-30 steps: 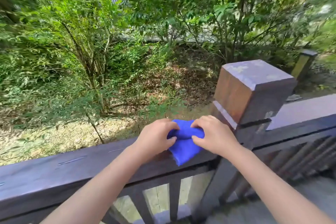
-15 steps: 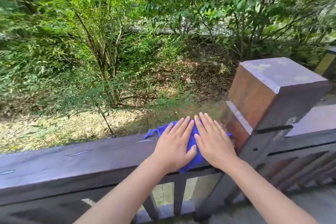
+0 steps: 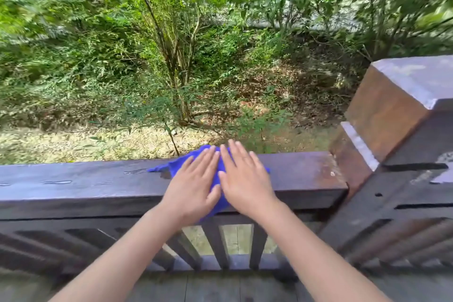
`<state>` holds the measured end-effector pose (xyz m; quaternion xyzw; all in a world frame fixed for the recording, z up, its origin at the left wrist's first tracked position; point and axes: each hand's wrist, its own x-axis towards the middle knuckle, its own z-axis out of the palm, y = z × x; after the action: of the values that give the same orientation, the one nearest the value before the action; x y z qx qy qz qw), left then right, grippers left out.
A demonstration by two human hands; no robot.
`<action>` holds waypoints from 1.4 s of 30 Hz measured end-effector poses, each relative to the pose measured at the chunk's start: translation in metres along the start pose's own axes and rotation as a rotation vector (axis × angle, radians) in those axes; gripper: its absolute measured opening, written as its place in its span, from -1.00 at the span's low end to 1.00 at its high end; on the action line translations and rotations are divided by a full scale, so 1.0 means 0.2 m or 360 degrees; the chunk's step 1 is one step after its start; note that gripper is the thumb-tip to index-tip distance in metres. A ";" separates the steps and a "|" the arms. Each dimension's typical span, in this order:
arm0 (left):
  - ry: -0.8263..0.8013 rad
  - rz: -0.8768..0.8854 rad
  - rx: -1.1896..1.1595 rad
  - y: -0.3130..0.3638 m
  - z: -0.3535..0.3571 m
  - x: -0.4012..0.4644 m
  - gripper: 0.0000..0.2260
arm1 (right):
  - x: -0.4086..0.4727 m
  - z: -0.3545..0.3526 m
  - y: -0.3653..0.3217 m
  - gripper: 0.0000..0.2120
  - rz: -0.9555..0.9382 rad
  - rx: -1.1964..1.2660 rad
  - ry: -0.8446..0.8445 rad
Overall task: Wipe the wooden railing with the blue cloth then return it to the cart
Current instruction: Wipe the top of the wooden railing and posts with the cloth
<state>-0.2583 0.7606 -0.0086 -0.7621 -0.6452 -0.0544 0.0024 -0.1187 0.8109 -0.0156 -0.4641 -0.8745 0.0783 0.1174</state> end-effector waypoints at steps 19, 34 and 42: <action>0.0211 -0.0264 0.0027 0.14 0.08 0.08 -0.51 | -0.10 -0.07 0.31 -0.41 0.0207 -0.0199 0.0075; 0.0133 -0.1426 -0.0063 -0.84 -0.05 -0.35 -0.55 | 0.19 0.16 -0.46 -0.29 -0.0051 -0.0106 -0.0134; 0.0305 -0.0825 -0.0026 -0.74 -0.02 -0.37 -0.52 | 0.27 0.25 -0.79 -0.32 0.0116 -0.0097 0.0083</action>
<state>-0.4155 0.7132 -0.0216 -0.5630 -0.8150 -0.1301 0.0433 -0.2861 0.7661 -0.0184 -0.5010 -0.8556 0.0437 0.1228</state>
